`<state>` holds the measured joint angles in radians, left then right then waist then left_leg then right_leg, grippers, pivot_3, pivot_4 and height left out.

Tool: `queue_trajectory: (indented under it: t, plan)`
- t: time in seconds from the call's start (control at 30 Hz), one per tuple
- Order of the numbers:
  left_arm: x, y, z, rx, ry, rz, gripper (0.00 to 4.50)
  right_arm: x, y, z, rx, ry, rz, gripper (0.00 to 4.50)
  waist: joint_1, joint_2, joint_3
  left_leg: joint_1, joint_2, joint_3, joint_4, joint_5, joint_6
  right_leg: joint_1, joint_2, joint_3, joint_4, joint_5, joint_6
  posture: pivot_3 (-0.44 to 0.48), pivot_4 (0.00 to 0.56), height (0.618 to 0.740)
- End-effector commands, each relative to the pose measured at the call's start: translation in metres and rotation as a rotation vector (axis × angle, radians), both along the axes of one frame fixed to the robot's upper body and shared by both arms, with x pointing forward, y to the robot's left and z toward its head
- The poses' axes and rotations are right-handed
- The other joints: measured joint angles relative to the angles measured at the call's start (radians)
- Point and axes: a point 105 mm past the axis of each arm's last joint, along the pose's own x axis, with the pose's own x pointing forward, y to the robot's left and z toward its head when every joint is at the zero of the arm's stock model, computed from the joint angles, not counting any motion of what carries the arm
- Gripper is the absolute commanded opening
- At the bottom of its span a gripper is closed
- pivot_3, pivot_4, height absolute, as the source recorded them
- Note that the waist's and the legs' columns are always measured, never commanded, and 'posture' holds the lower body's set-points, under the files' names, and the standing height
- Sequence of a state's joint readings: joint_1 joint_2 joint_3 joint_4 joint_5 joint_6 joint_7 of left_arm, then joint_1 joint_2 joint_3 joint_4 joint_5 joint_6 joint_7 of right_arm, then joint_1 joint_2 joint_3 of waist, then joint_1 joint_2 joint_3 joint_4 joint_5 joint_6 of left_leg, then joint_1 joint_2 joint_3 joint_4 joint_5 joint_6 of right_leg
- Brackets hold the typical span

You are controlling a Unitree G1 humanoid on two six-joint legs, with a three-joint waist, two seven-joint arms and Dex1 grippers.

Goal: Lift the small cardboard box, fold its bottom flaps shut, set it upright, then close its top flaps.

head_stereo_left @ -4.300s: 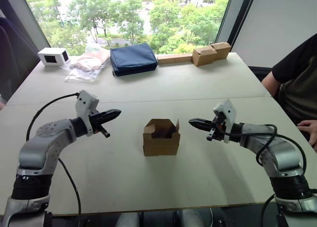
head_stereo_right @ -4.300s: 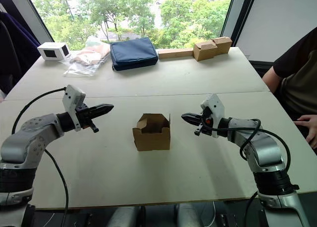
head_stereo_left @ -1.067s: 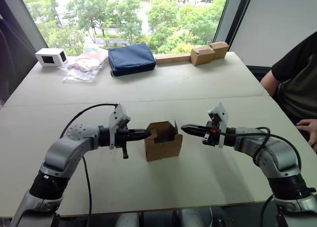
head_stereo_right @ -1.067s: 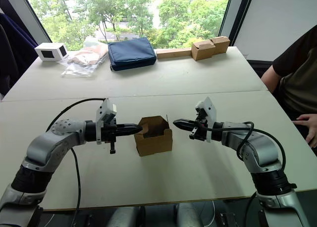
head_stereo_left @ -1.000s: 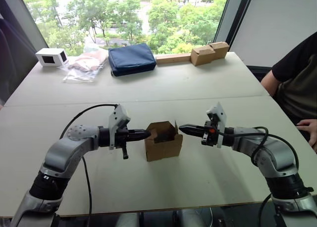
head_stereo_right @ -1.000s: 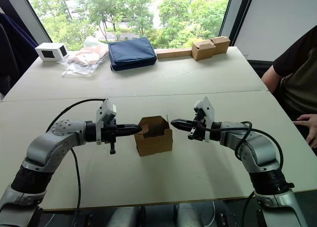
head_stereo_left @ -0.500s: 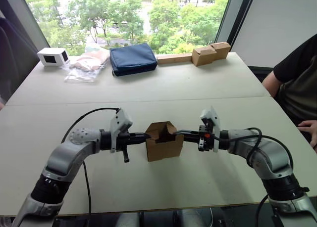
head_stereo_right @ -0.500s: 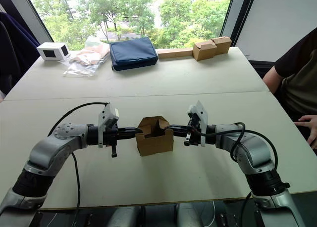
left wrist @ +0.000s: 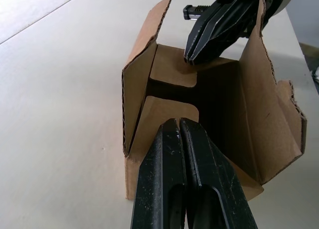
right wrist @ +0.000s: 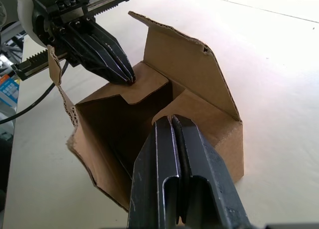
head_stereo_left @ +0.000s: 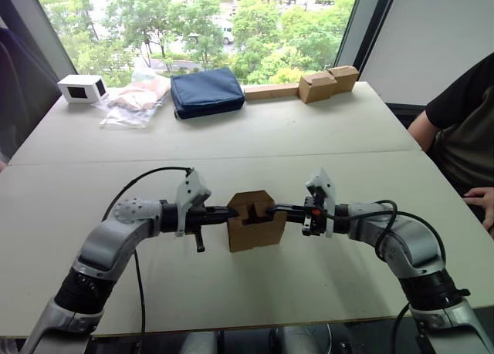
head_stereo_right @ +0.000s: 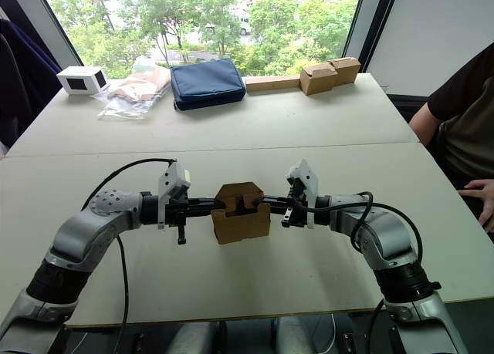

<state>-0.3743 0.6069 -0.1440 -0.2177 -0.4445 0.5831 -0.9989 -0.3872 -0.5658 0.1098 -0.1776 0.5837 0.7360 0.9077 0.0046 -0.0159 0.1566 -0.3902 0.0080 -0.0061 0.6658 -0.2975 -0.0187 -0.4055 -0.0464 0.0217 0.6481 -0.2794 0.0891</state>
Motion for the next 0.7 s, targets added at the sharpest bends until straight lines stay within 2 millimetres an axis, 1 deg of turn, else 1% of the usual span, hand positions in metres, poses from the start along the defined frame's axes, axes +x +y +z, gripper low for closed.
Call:
queue_trajectory:
  t: [0.03,0.47,0.7]
  plan:
    - [-0.0018,-0.0032,0.0044,0.010,-0.037,-0.018,0.05,-0.0030,0.0041,0.0041,0.006,-0.016,0.012,0.00,0.000,0.000,0.000,0.000,0.000,0.000,0.000,0.000,0.000,0.000,0.000,0.000,0.000,0.000,0.000,0.000,0.150,0.740]
    - [0.0003,0.0006,0.0043,0.005,-0.048,-0.001,0.05,-0.0032,0.0056,0.0066,0.001,-0.025,0.014,0.00,0.000,0.000,0.000,0.000,0.000,0.000,0.000,0.000,0.000,0.000,0.000,0.000,0.000,0.000,0.000,0.000,0.150,0.740]
    - [0.0047,0.0009,0.0005,0.015,-0.062,0.007,0.05,-0.0068,0.0041,0.0012,-0.011,-0.007,0.013,0.00,0.000,0.000,0.000,0.000,0.000,0.000,0.000,0.000,0.000,0.000,0.000,0.000,0.000,0.000,0.000,0.000,0.150,0.740]
